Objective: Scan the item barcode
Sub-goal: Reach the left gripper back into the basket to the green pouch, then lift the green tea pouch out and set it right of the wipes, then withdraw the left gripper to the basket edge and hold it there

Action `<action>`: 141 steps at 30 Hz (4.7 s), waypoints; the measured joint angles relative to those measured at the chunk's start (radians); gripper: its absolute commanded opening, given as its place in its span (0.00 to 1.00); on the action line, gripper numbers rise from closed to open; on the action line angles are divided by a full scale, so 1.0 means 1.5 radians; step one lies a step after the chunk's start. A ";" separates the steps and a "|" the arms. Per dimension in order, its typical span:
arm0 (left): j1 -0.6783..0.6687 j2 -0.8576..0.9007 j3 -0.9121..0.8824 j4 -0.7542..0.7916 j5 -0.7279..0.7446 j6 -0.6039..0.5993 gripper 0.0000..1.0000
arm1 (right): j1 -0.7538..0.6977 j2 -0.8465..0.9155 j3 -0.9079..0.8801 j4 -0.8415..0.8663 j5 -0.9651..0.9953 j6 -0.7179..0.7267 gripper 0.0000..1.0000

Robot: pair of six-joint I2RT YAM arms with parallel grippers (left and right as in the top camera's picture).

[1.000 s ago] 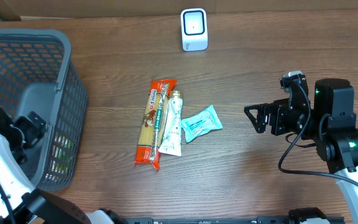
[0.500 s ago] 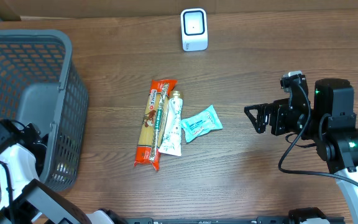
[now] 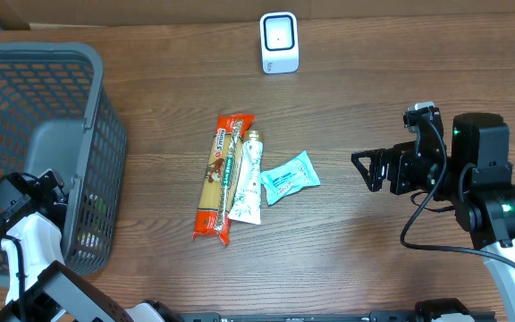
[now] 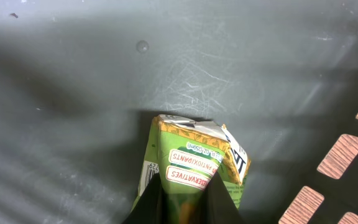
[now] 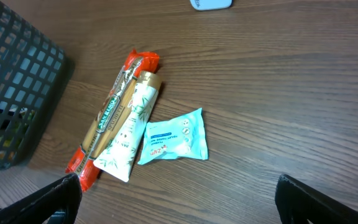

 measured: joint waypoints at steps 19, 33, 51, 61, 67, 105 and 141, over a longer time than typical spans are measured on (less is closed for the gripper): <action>0.001 0.032 0.363 -0.327 -0.028 -0.005 0.04 | 0.000 0.000 0.000 0.001 0.000 0.000 1.00; -0.054 0.017 0.740 -0.508 0.254 -0.010 0.04 | 0.000 0.044 0.000 0.001 0.000 0.000 1.00; -0.653 0.100 0.742 -0.502 0.095 -0.061 0.04 | -0.122 0.060 0.089 0.014 -0.078 0.041 1.00; -0.833 0.310 0.742 -0.400 0.031 -0.185 0.04 | -0.340 0.058 0.124 -0.082 -0.078 0.062 1.00; -0.900 0.410 0.742 -0.298 0.029 -0.225 0.04 | -0.351 0.058 0.124 -0.099 -0.078 0.065 1.00; -0.851 0.385 1.123 -0.614 -0.050 -0.199 0.99 | -0.351 0.058 0.124 -0.111 -0.078 0.067 1.00; -0.712 0.124 0.868 -0.674 -0.151 -0.217 0.99 | -0.351 0.058 0.124 -0.120 -0.102 0.067 1.00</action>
